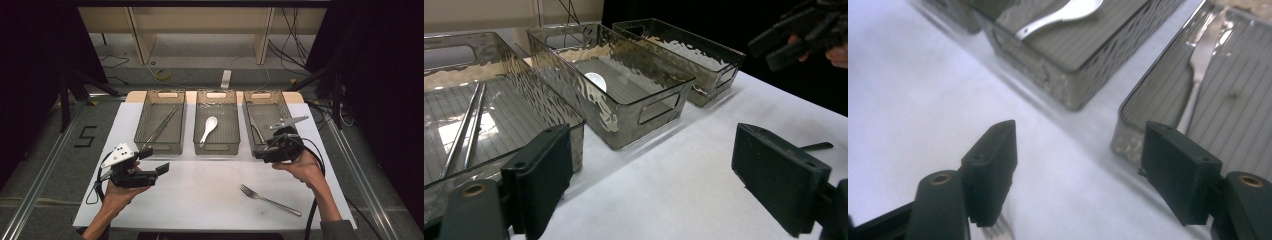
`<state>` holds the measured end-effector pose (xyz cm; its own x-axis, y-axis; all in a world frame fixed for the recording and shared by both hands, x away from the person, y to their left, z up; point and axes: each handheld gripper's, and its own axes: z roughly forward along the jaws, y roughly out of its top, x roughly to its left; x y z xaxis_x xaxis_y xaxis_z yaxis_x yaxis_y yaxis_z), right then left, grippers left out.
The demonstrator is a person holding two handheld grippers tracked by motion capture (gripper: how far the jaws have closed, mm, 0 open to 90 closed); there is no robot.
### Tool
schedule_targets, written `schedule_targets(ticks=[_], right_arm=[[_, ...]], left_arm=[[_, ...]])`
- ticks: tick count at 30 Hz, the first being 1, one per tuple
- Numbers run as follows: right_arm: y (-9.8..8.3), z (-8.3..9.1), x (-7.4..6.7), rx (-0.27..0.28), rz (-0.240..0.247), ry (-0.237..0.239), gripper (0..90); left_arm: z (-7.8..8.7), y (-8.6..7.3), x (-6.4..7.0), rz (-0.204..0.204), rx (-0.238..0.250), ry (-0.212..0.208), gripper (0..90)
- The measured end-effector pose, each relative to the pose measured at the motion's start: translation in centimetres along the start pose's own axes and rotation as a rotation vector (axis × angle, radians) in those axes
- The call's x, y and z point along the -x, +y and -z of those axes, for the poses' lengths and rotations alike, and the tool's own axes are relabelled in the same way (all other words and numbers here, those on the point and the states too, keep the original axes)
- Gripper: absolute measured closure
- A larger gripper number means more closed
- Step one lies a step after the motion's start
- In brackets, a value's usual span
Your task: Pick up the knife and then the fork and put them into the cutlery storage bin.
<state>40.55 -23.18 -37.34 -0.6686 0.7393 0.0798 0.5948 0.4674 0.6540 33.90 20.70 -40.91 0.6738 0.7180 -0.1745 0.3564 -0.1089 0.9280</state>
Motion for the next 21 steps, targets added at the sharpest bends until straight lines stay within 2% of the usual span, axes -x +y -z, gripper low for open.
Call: schedule_targets(ticks=[1, 6, 9, 15, 21], right_arm=[[-0.4, -0.1, -0.1, 0.002, 0.006, 0.004, 31.4], [-1.8, -0.4, -0.8, -0.053, 0.025, 0.006, 30.2], [-2.3, -0.5, -1.2, -0.098, 0.044, -0.013, 30.2], [-3.4, -0.4, -1.6, -0.142, 0.06, -0.013, 31.4], [-4.4, -0.5, -2.4, -0.212, 0.08, -0.016, 32.1]], left_arm=[[0.0, 0.0, 0.0, -0.001, -0.001, 0.0, 16.1], [0.0, 0.0, 0.0, -0.005, 0.0, 0.0, 16.1], [0.1, 0.0, 0.0, -0.008, 0.001, -0.001, 16.1], [0.1, 0.0, 0.1, -0.015, -0.001, -0.002, 16.1], [0.0, 0.0, 0.2, -0.02, -0.002, 0.0, 16.1]])
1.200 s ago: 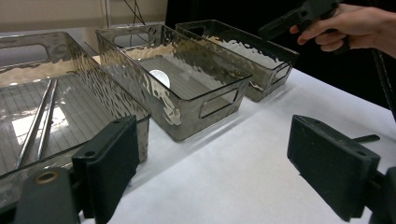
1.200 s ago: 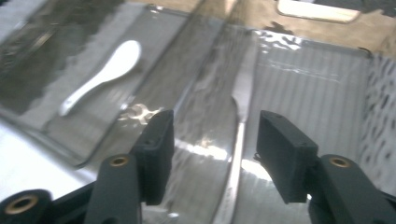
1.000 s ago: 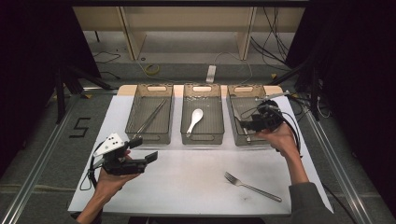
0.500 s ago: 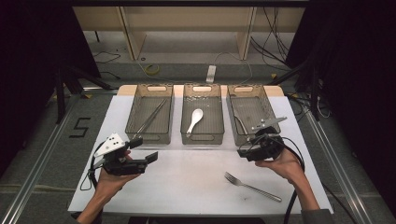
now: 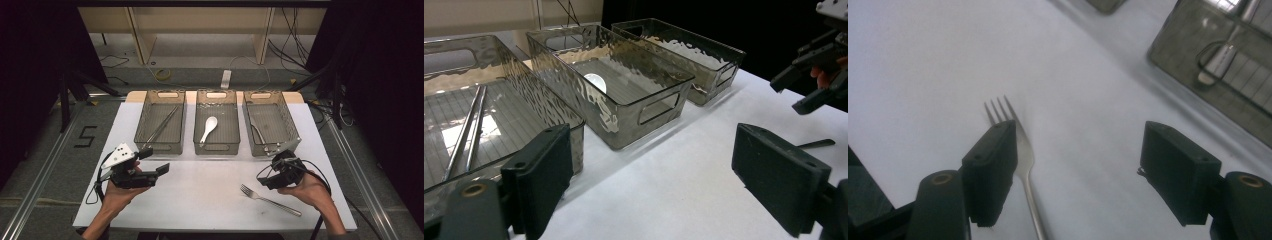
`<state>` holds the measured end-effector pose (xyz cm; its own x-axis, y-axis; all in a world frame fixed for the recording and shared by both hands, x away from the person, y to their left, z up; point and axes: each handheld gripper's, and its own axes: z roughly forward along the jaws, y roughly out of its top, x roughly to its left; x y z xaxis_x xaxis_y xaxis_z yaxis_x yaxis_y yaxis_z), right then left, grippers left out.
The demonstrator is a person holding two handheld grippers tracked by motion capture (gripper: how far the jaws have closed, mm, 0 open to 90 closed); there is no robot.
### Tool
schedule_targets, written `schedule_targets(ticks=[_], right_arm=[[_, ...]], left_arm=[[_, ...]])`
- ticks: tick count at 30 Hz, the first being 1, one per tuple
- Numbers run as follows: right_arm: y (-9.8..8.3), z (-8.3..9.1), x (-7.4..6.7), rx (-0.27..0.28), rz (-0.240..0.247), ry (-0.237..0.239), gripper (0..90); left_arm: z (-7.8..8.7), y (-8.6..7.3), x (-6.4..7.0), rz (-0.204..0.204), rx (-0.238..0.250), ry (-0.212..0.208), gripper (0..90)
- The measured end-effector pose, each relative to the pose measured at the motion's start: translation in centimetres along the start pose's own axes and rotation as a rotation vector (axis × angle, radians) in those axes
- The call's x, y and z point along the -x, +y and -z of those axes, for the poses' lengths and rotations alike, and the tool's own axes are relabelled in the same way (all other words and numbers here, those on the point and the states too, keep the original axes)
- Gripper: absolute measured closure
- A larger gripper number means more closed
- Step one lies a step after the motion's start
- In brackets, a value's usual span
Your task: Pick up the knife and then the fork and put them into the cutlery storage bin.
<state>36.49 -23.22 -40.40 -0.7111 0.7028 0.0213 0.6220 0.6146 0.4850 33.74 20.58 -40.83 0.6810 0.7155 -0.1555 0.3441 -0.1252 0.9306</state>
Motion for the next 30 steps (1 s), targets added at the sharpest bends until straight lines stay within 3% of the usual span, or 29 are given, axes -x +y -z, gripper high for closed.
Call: schedule_targets(ticks=[12, 30], right_arm=[[-1.9, -1.0, -0.9, -0.122, 0.014, -0.012, 37.5], [-3.3, -2.6, -1.8, -0.224, 0.039, 0.008, 55.8]], left_arm=[[0.0, 0.0, 0.1, -0.008, -0.002, -0.001, 16.1], [0.0, 0.0, 0.2, -0.013, -0.003, -0.003, 16.1]])
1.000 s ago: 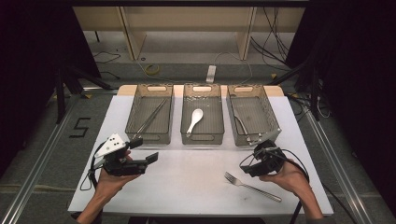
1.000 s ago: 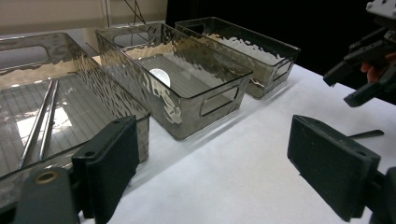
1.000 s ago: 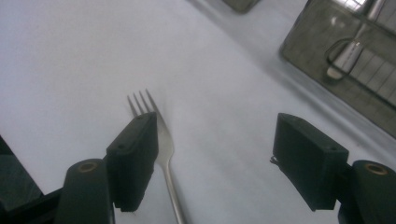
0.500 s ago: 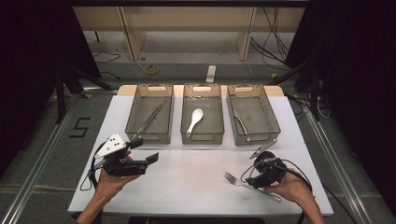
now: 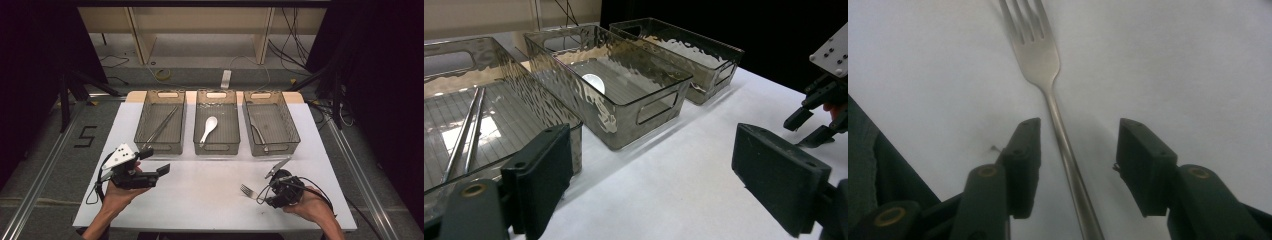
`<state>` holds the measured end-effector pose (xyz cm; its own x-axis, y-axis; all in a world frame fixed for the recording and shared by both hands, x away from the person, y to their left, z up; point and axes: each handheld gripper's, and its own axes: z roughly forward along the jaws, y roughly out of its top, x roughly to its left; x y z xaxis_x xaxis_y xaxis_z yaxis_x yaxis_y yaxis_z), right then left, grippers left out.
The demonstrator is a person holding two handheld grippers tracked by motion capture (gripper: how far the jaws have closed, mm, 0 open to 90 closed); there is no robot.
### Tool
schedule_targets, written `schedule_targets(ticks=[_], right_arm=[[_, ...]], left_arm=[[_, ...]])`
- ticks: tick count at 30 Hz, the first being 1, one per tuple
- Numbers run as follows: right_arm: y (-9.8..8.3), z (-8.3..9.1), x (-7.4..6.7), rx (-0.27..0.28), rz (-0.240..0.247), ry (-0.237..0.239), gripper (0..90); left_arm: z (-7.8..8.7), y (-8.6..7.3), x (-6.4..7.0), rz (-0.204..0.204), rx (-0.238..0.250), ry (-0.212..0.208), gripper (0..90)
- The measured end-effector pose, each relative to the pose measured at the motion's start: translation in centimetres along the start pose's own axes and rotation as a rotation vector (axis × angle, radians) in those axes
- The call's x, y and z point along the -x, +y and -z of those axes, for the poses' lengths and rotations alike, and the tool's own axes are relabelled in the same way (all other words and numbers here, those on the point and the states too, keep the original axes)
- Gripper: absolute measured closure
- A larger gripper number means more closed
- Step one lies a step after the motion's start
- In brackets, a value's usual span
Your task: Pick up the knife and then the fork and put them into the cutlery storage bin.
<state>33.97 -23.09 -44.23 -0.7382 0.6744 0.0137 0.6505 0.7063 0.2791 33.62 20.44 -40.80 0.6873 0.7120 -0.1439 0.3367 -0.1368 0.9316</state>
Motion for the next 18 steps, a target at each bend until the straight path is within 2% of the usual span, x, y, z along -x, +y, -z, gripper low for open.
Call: schedule_targets(ticks=[18], right_arm=[[0.0, -1.1, -0.2, -0.055, 0.028, 0.009, 71.0]], left_arm=[[0.0, 0.0, 0.0, -0.006, -0.003, -0.004, 16.1]])
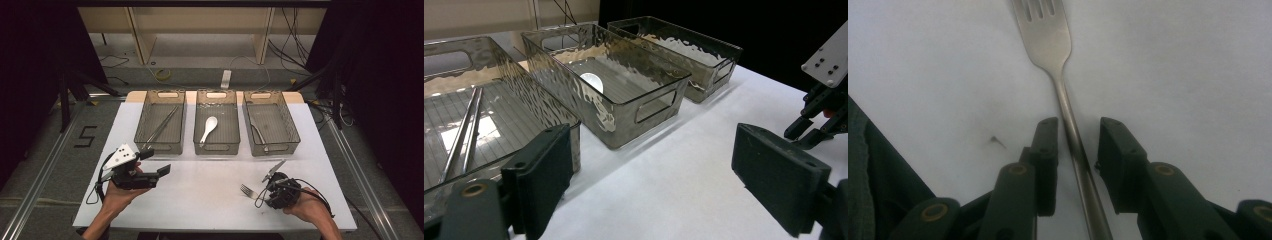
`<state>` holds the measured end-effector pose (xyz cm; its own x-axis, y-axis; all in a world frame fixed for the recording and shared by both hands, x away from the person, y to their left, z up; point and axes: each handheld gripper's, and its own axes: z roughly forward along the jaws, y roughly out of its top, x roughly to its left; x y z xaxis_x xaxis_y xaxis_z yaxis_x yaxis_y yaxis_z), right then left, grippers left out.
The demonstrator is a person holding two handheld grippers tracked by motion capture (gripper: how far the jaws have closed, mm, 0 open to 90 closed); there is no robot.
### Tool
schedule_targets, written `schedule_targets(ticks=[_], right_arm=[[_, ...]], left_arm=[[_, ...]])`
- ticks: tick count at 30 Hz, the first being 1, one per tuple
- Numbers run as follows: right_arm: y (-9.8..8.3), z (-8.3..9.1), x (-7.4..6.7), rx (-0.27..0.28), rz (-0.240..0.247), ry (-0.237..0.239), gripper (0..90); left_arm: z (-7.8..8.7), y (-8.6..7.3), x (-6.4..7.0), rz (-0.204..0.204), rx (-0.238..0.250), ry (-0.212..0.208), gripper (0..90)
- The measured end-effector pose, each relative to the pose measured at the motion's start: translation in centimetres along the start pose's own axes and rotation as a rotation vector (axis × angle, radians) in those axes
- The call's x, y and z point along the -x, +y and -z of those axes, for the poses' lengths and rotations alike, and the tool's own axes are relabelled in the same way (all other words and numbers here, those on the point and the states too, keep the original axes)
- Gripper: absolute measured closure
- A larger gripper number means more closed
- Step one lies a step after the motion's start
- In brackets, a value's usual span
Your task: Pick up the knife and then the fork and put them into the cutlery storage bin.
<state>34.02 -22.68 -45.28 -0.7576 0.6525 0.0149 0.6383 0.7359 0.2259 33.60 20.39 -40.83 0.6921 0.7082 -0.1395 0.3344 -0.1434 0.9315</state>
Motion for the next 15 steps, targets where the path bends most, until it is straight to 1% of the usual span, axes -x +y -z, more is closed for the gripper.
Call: schedule_targets(ticks=[3, 8, 15], right_arm=[[0.04, -0.05, -0.07, -0.003, 0.004, 0.002, 72.7], [0.11, -0.17, -0.15, -0.014, 0.011, -0.011, 75.3], [0.18, -0.22, -0.22, -0.017, 0.022, -0.008, 77.8]], left_arm=[[-0.01, -0.01, 0.01, -0.002, -0.002, 0.0, 16.1], [-0.03, -0.01, 0.03, -0.001, -0.001, 0.0, 16.2], [-0.04, -0.01, 0.06, -0.001, -0.001, -0.001, 16.2]])
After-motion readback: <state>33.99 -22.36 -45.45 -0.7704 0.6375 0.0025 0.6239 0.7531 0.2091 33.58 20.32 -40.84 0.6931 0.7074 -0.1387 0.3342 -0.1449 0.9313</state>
